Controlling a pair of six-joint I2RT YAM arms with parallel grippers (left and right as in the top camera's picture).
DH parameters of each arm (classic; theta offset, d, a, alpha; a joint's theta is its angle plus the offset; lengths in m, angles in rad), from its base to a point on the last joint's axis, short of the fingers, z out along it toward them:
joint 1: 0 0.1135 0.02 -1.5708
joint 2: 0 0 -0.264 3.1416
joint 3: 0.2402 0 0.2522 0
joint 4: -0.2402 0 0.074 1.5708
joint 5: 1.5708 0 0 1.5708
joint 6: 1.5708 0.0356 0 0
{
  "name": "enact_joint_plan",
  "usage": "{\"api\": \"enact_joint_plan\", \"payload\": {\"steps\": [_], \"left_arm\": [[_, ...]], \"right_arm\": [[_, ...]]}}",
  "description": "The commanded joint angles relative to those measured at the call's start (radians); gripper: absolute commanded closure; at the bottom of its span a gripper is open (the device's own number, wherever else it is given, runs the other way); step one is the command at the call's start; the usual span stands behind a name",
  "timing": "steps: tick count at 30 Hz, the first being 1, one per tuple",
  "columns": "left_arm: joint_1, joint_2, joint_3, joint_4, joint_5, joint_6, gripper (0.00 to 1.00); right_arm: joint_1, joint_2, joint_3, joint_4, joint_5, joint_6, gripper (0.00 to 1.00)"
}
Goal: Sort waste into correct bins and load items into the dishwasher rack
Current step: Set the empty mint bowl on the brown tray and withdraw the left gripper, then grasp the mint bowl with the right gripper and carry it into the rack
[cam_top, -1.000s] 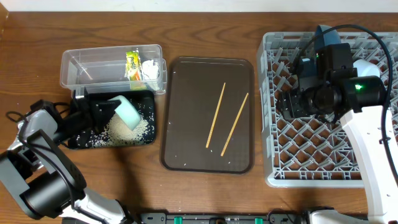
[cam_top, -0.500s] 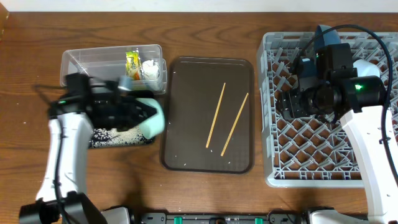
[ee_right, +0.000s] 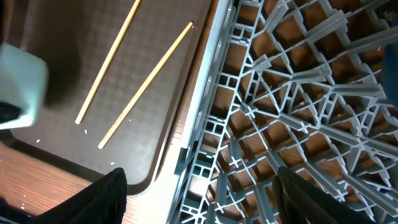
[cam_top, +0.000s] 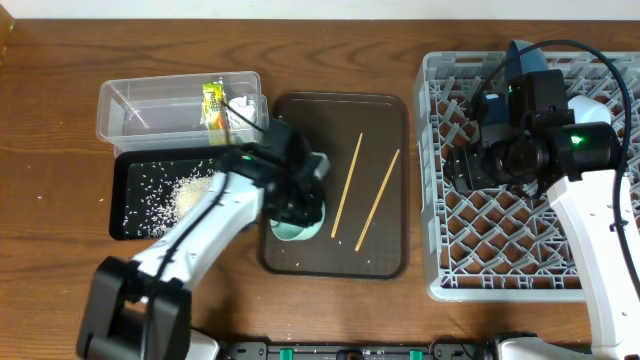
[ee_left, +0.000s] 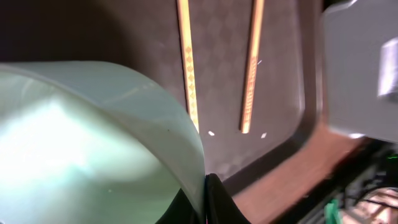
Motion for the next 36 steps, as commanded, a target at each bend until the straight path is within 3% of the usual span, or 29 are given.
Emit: {"api": "enact_joint_plan", "payload": {"steps": [1, 9, 11, 14, 16, 18, 25, 30, 36], "left_arm": [[-0.035, 0.031, 0.001, 0.008, -0.074, -0.013, 0.92], [-0.06, 0.042, 0.002, 0.035, -0.073, -0.013, 0.83], [-0.06, 0.04, 0.004, 0.035, -0.073, -0.013, 0.66], [-0.054, 0.026, 0.022, 0.005, -0.082, -0.013, 0.56], [-0.037, 0.003, 0.038, -0.038, -0.112, -0.031, 0.54], [-0.005, -0.036, 0.046, -0.081, -0.165, -0.081, 0.53], [0.195, -0.237, 0.045, -0.254, -0.187, -0.083, 0.51], [0.36, -0.359, 0.045, -0.328, -0.187, -0.083, 0.38], [0.455, -0.409, 0.045, -0.356, -0.187, -0.083, 0.32]], "right_arm": [[-0.005, 0.008, -0.005, -0.005, -0.001, 0.008, 0.26], [-0.005, 0.008, -0.005, -0.004, -0.001, 0.008, 0.26], [-0.005, 0.008, -0.005, -0.002, -0.001, 0.008, 0.26], [-0.004, 0.008, -0.005, 0.011, -0.002, 0.009, 0.27], [0.001, 0.008, -0.005, 0.018, -0.01, 0.01, 0.27], [0.014, 0.008, -0.005, 0.025, -0.01, 0.013, 0.27], [0.109, 0.01, -0.005, 0.086, -0.01, 0.028, 0.25], [0.202, 0.043, -0.005, 0.14, -0.009, 0.092, 0.24], [0.321, 0.147, -0.005, 0.197, -0.01, 0.161, 0.23]]}}
